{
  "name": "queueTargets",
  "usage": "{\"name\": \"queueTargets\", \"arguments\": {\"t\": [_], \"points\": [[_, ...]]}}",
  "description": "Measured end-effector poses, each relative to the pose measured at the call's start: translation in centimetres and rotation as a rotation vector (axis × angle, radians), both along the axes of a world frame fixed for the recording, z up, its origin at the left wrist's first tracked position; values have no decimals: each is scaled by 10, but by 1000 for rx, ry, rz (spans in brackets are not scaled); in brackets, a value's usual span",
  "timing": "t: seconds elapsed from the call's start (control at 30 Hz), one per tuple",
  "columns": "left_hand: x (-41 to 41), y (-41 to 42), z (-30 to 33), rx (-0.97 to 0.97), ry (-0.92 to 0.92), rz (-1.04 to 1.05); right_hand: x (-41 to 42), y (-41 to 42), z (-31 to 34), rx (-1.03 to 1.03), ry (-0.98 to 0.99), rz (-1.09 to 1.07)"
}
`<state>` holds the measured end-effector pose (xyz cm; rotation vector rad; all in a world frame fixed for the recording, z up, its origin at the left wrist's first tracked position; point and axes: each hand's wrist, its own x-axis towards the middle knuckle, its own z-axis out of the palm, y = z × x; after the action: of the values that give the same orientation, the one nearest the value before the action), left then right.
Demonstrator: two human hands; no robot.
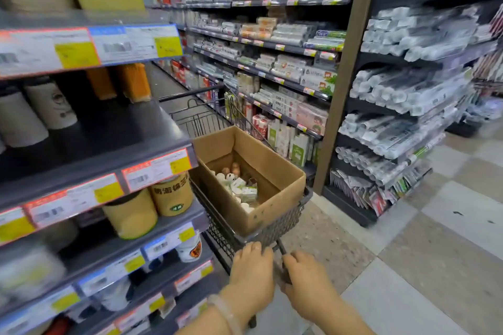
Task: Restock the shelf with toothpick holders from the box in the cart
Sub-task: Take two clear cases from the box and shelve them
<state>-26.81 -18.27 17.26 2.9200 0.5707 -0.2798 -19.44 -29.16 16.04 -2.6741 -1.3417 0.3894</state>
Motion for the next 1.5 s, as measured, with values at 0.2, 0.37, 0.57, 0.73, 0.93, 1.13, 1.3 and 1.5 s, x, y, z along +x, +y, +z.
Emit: {"name": "queueTargets", "arguments": {"t": [0.2,0.37,0.57,0.73,0.93,1.13,1.3,1.5], "points": [[89,49,-11,-58,25,67,92,54,5,-9,-17,-3],[147,91,-9,-84,57,127,157,113,7,11,-20,43],[178,128,-19,-98,86,267,200,164,-7,9,25,164],[189,151,-40,-171,85,423,239,196,-22,-78,81,270],[213,175,-53,-274,88,668,310,229,-51,-192,152,366],[243,183,-80,-389,98,874,363,264,-86,-284,185,471],[255,186,-103,-496,108,993,378,284,-129,-423,254,575],[272,195,-134,-689,159,1096,382,298,-176,-587,342,609]]}}
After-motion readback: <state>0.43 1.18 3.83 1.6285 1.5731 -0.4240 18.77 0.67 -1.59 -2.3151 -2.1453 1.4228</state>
